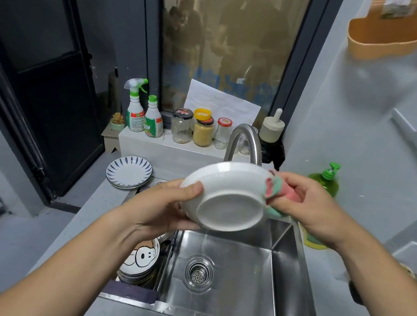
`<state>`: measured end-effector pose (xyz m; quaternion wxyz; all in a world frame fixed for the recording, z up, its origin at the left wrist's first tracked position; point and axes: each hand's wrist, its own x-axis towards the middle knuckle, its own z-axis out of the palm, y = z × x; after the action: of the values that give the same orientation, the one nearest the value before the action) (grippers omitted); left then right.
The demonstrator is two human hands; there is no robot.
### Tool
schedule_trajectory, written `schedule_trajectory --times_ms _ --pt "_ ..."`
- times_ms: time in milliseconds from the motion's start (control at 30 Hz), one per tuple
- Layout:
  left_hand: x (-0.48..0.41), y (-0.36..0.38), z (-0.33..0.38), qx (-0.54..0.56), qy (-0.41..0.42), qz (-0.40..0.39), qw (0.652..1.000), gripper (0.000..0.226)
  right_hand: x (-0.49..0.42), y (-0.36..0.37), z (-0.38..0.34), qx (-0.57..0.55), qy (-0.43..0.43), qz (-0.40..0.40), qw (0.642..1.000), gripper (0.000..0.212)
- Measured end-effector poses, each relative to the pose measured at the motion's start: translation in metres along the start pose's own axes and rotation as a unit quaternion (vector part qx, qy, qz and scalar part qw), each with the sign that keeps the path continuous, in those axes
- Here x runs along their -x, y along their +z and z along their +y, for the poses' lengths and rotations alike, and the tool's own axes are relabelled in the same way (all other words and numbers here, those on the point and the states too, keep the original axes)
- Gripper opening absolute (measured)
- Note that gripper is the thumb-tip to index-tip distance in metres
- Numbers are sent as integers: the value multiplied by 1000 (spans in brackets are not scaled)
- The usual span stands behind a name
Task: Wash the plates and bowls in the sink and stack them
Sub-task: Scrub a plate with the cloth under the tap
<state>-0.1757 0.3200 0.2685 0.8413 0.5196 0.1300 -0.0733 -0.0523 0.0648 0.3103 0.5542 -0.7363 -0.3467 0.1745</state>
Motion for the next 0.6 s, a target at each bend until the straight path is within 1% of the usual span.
schedule_trajectory --times_ms 33,67,133,167,200,267,300,367,433,500,533,600 --pt "0 -3 -2 42 -8 -10 999 85 0 0 9 -83 9 -1 997 63" --pt "0 -4 -3 76 -22 -18 997 92 0 0 17 -143 9 1 990 73" --pt "-1 -5 -3 102 -47 -19 993 103 -4 3 23 -182 8 5 983 81" --pt "-3 -7 -2 102 -54 -21 993 107 -7 3 22 -172 8 1 985 80" --pt "-4 -6 1 97 -60 -23 993 110 -8 3 20 -159 10 0 987 75" --pt "-4 -6 11 83 -67 -20 994 119 -12 0 16 -133 11 4 991 53" --pt "-6 -6 15 71 -68 -23 995 122 -14 -2 12 -123 8 7 992 46" --pt "-8 -3 20 50 -67 -29 996 120 -16 -5 0 -108 5 11 994 42" --pt "-9 0 20 31 -70 -38 996 112 -18 -6 -12 -113 -2 7 994 42" --pt "-6 1 14 17 -78 -45 996 96 -17 -4 -19 -123 -5 7 992 41" --pt "-5 0 12 -8 -71 -42 997 80 -17 -3 -21 -121 -5 9 993 39" --pt "1 1 13 -111 -37 -33 993 41 -15 -4 -25 -114 0 12 993 33"
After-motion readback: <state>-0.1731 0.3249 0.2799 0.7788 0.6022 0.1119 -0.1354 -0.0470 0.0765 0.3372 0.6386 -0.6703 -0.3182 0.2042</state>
